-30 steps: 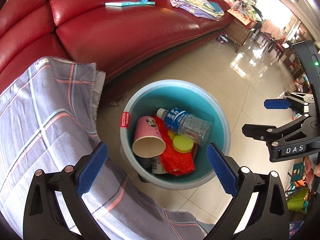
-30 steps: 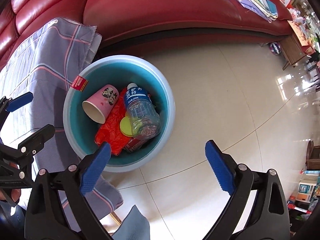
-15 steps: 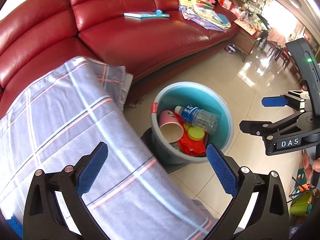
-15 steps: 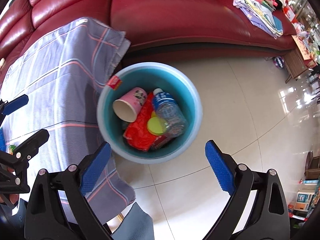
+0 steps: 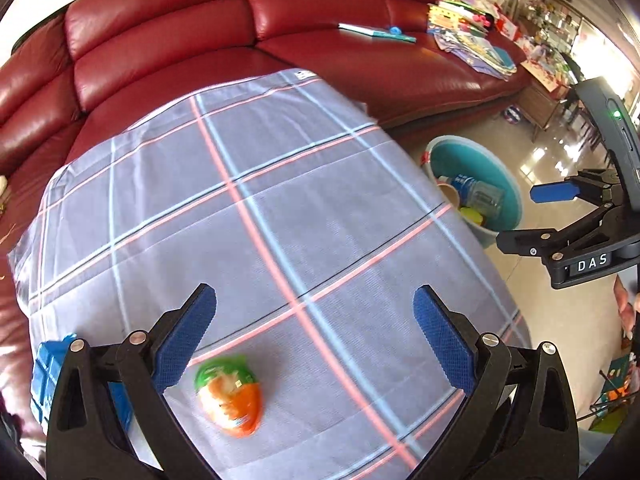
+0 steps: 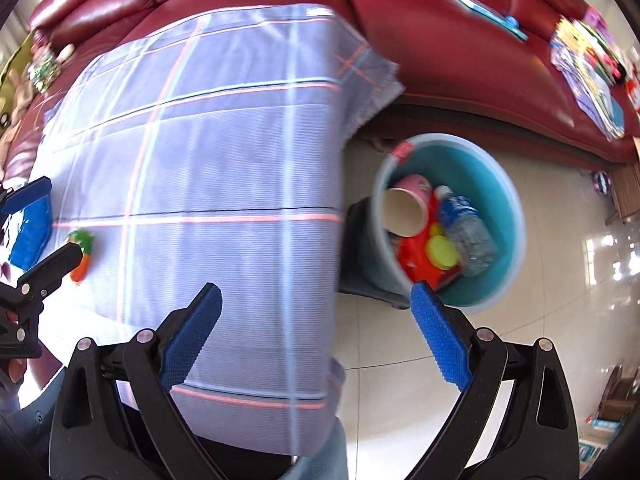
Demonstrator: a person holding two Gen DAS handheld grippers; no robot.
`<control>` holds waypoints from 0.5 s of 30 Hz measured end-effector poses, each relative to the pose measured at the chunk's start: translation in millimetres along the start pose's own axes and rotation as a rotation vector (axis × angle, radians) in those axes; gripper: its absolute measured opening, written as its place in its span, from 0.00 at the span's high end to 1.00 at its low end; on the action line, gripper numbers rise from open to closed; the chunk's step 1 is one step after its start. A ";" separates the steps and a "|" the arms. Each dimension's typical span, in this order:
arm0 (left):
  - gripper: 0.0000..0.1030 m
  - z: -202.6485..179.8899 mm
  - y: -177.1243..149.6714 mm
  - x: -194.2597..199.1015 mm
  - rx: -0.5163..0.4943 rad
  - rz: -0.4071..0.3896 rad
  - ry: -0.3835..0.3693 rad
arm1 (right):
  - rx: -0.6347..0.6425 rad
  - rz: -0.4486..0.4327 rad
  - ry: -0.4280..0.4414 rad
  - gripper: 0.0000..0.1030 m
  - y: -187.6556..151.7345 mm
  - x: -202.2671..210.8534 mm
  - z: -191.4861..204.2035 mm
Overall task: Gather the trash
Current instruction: 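Move both grippers back to the cloth toward the blue tray and jelly cup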
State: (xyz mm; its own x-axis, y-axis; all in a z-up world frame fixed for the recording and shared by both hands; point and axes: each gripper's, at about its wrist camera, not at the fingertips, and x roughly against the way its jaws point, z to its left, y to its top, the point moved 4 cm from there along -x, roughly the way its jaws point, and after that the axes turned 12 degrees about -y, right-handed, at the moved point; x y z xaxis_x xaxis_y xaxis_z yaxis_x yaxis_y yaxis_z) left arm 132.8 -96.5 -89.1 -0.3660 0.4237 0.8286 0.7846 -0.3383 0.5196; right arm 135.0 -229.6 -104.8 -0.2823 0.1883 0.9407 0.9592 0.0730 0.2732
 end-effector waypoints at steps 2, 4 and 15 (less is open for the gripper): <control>0.04 22.3 -18.7 14.0 0.026 0.001 0.018 | 0.034 -0.001 0.021 0.11 -0.1 1.9 29.2; 0.04 41.2 -37.6 27.1 0.049 -0.003 0.034 | 0.064 -0.004 0.040 0.11 0.0 3.2 57.6; 0.04 143.1 -132.1 94.5 0.146 -0.007 0.131 | 0.178 0.003 0.157 0.11 0.2 3.1 203.4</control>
State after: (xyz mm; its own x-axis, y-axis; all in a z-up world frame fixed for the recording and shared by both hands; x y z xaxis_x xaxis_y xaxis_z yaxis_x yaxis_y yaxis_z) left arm 66.2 108.5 -109.3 -0.4262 0.3097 0.8500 0.8424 -0.2066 0.4977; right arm 130.9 -29.8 -142.8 -0.2600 0.0352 0.9650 0.9378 0.2472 0.2437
